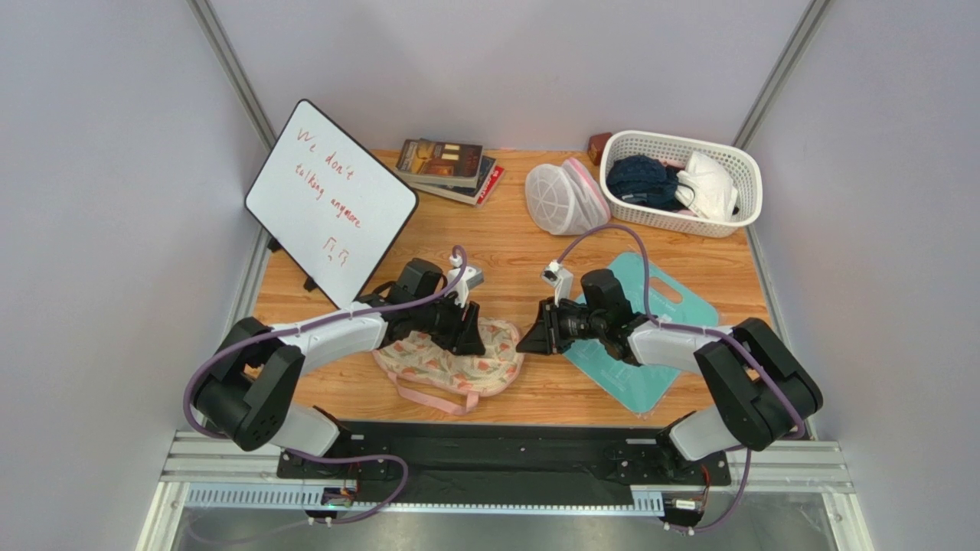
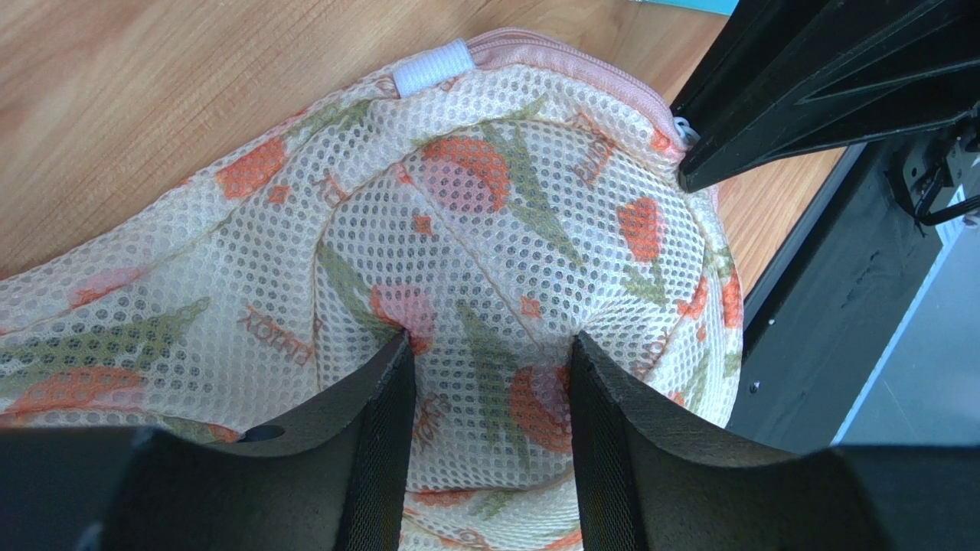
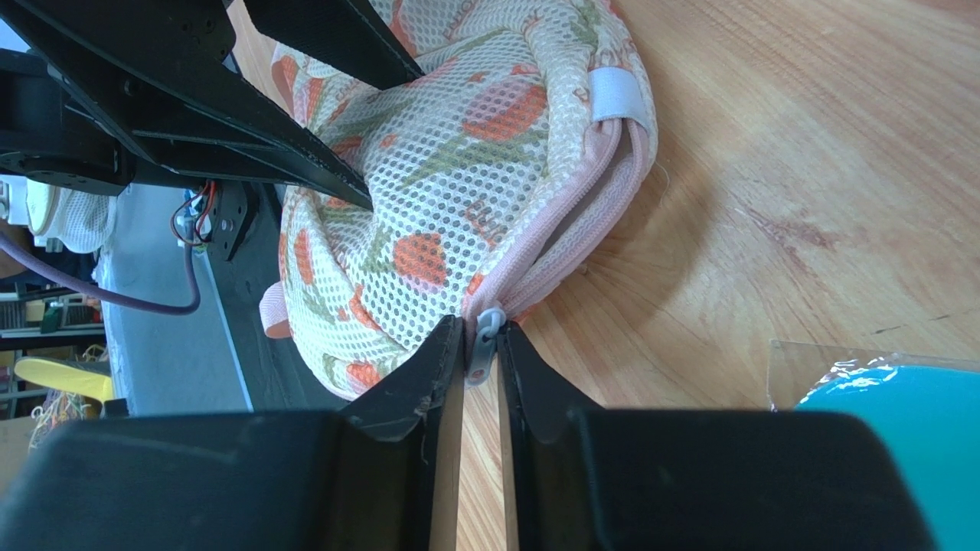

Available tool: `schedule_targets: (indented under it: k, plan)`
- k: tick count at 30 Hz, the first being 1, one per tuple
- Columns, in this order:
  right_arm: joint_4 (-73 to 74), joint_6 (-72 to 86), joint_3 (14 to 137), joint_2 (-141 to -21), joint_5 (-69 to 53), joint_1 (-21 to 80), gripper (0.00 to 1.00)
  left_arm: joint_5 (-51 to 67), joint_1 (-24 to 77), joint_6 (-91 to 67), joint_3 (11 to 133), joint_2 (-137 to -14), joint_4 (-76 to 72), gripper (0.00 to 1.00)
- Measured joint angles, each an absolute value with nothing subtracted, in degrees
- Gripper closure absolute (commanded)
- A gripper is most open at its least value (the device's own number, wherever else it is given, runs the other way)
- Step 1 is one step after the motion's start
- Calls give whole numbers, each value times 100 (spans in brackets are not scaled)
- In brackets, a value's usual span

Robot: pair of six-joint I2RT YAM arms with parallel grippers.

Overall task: Unzip the laundry bag and remove the bra
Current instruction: Unzip the laundry bag at the center of the board.

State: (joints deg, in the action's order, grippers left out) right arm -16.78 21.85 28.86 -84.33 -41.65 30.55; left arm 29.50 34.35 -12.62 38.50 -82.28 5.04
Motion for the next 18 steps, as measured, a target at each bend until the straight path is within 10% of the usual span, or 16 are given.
schedule_targets:
  k: [18]
  plan:
    - [-1098,1922,2908,-8195,-3802,3057,100,2906,3437,-1269,3837,-8215,493,100]
